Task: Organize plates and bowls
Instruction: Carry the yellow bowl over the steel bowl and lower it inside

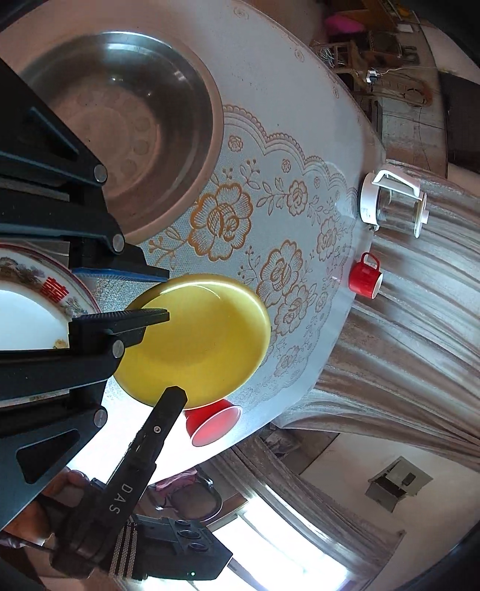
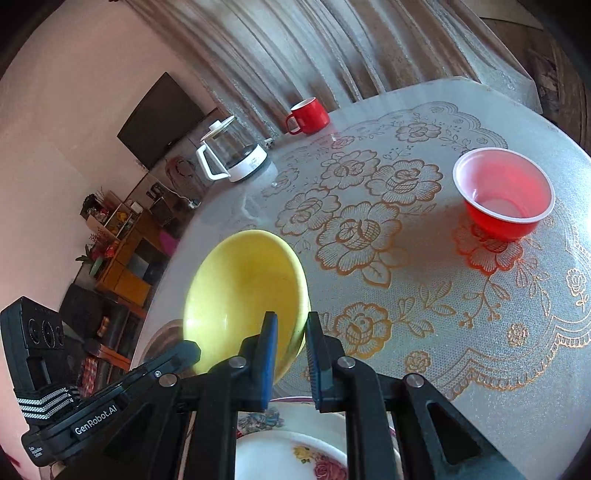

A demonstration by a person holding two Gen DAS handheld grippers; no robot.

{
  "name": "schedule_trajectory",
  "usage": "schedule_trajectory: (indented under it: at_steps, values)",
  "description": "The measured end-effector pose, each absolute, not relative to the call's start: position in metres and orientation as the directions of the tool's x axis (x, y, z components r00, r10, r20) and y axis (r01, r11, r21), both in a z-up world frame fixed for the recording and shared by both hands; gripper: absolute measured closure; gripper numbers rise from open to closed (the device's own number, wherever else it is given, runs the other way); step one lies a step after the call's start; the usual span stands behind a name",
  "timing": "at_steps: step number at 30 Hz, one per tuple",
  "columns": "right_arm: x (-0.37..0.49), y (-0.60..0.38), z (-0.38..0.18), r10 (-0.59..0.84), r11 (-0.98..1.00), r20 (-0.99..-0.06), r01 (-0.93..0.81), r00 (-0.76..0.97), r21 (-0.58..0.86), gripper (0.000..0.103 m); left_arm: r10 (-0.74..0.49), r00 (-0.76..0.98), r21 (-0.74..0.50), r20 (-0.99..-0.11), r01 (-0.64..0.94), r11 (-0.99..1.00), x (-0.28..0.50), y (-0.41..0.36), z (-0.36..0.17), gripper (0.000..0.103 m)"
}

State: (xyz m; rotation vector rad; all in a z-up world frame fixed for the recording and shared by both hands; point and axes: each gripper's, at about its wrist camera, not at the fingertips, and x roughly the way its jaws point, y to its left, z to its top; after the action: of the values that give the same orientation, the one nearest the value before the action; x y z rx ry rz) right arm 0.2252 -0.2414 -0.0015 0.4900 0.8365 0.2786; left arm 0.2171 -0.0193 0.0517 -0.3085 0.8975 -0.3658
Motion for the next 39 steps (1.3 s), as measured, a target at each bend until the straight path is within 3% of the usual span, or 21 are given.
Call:
schedule_trajectory:
  at_steps: [19,39]
  values:
    - [0.211,-0.135,0.004,0.529,0.84,-0.648,-0.23,0.547,0.492,0.089,-0.364,0.624,-0.457,-0.691,0.013,0.889,0.164,0.079,0.03,0.089]
    - [0.213,-0.085,-0.026,0.494,0.869,-0.732,-0.287,0.469,0.402,0.089,-0.195,0.668,-0.312,-0.718,-0.058,0.948,0.148,0.094,0.009,0.089]
